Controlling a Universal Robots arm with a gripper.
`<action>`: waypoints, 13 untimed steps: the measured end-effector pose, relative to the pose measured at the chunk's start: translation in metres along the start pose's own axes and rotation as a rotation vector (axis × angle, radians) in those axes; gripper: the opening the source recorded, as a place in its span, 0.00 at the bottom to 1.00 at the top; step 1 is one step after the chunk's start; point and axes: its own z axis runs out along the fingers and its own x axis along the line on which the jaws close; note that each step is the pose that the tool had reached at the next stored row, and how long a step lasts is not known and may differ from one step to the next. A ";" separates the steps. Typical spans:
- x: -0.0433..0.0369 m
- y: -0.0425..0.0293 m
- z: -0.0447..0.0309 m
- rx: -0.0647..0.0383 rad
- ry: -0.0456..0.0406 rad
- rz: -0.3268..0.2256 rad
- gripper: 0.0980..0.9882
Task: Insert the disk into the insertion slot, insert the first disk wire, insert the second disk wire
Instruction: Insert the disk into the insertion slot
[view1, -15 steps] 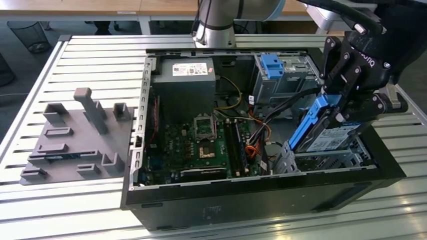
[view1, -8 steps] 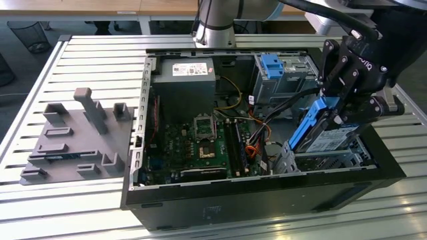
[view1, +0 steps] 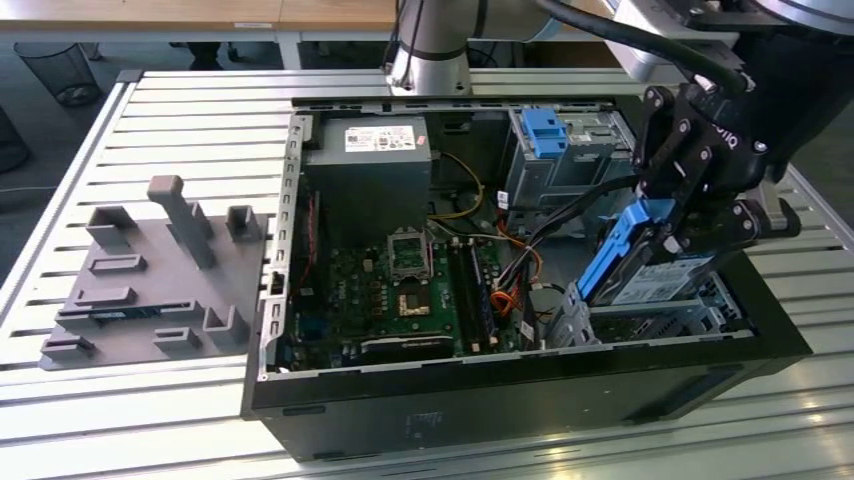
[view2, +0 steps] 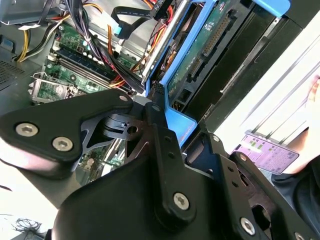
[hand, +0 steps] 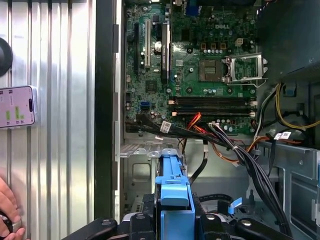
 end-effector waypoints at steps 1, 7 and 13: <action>0.0000 0.0000 0.0007 0.000 0.0000 0.000 0.30; 0.0000 0.0000 0.0046 0.000 0.0000 0.000 0.30; 0.0000 -0.0001 0.0091 0.000 0.0001 0.000 0.30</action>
